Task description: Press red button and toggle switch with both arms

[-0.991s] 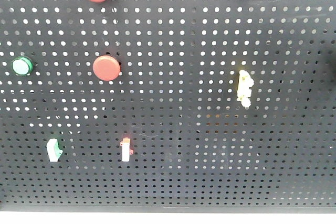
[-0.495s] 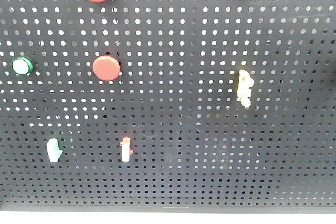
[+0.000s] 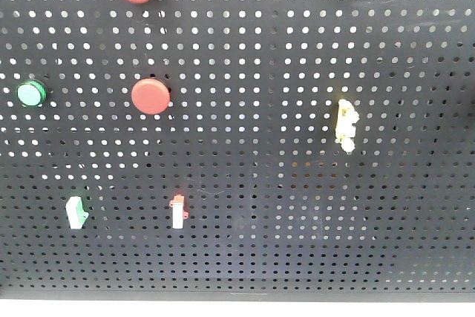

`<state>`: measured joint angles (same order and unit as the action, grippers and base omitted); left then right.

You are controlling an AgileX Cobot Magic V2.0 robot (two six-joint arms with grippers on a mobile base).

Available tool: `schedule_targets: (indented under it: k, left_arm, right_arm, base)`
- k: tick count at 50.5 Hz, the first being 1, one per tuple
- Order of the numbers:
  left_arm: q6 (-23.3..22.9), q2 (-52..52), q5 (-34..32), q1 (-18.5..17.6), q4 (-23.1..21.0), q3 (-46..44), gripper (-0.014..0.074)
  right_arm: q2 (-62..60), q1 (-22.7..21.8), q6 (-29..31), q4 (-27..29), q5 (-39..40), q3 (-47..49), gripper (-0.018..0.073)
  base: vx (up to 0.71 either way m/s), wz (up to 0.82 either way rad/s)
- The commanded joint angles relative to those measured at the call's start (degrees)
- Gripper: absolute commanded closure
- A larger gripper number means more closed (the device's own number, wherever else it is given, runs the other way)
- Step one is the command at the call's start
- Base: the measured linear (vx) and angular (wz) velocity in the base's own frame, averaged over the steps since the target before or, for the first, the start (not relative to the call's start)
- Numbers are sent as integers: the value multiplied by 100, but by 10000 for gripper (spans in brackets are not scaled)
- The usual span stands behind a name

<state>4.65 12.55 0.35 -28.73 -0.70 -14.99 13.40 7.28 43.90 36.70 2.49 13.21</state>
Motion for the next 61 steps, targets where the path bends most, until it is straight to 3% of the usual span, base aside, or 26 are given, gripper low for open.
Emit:
schedule_targets:
  k: [1, 6, 15, 23, 35, 61]
  left_arm:
    - [-61, 64, -507, 5, -9, -114, 594]
    - [-54, -24, -509, 142, -9, 62, 594]
    - [-85, -592, -66, 1376, -117, 732, 594]
    - [-90, -1265, 44, 2049, -112, 1538, 594]
    - [-431, -1419, 206, 2120, -26, 1852, 594]
    - [-425, -1419, 203, 2120, -24, 1852, 594]
  right_arm:
    - [45, -31, 20, -5, 382, 170, 562]
    - [45, -31, 20, -5, 382, 170, 562]
    - [45, -31, 20, -5, 387, 170, 562]
    - [45, -31, 20, -5, 395, 170, 562]
    - [59, -31, 20, -5, 401, 170, 562]
    - [59, -31, 20, -5, 401, 170, 562]
  base:
    - [0, 0]
    - [0, 0]
    - [0, 1]
    - [0, 0]
    - [0, 0]
    - [0, 0]
